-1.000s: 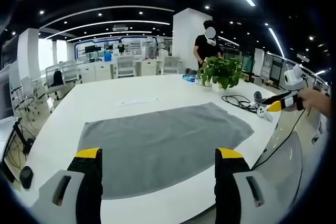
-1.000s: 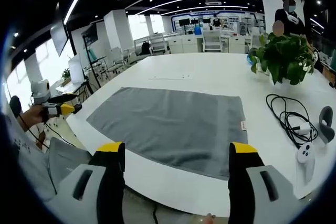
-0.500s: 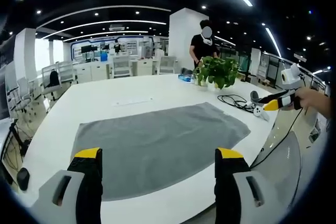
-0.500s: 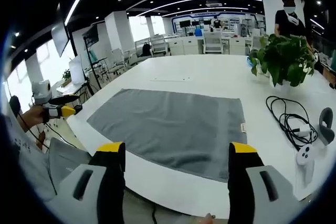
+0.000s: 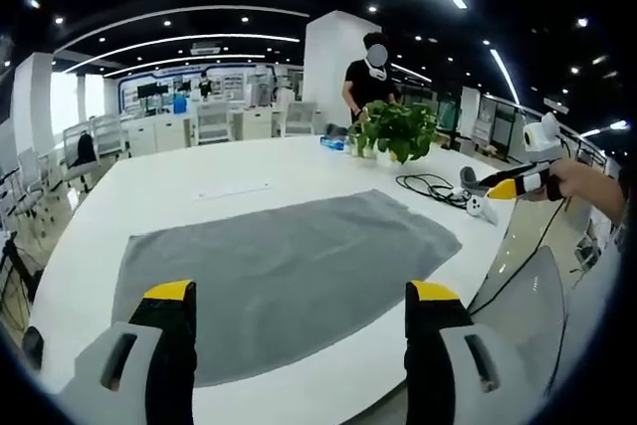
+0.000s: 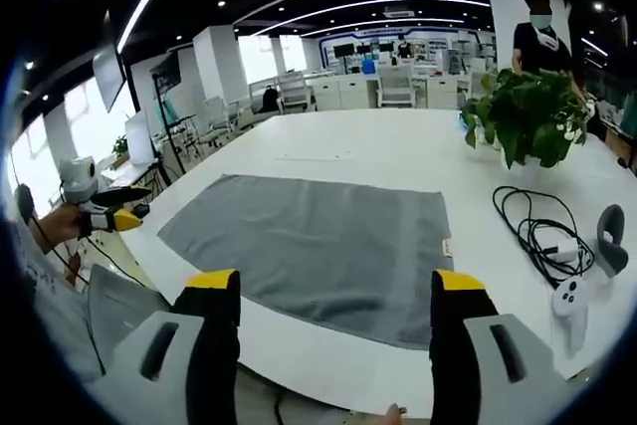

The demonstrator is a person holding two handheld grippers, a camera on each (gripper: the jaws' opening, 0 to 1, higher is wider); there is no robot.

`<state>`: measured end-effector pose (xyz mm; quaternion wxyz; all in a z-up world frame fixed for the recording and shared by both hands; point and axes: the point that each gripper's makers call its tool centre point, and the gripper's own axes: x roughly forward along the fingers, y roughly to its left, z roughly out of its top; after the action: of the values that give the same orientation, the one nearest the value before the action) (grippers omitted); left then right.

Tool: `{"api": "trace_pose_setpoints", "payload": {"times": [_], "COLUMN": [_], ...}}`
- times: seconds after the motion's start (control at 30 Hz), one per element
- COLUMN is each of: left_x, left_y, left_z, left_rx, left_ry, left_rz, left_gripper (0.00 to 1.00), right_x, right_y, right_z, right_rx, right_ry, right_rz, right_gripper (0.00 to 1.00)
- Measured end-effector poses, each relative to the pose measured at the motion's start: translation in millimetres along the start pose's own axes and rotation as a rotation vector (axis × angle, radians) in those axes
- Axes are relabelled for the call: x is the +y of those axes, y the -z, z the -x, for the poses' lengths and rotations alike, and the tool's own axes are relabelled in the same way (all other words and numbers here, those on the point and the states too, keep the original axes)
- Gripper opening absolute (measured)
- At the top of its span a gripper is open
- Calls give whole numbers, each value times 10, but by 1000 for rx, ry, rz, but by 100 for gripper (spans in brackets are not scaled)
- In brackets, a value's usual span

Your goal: Fold the towel on the table until its edges align and the towel forms a compact rectangular stack.

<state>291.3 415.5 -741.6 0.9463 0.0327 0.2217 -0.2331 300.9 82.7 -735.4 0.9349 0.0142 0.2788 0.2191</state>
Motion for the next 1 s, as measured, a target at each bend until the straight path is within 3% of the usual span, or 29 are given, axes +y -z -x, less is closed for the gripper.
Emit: {"api": "trace_pose_setpoints", "payload": {"times": [0.43,0.57,0.8,1.0], "left_x": [-396,-519,-655,-807], "left_y": [-204,-198,-301,-293], "left_z": [-208,-294,-338,-420], "left_rx": [-23,-1,-10,0], "left_ry": [119,164,201,234], "left_rz": [-52,-78,-104,-122], "left_gripper": [87,85,85,82], "right_x": [-242,-324,-435,-496], "right_y": [-181,-270,-415,-474], "right_z": [46,58,45,-7], "right_rx": [-26,-35,-54,-52], "right_ry": [24,27,30,19], "right_rz": [31,44,67,97], "right_gripper": [78,77,76,76]}}
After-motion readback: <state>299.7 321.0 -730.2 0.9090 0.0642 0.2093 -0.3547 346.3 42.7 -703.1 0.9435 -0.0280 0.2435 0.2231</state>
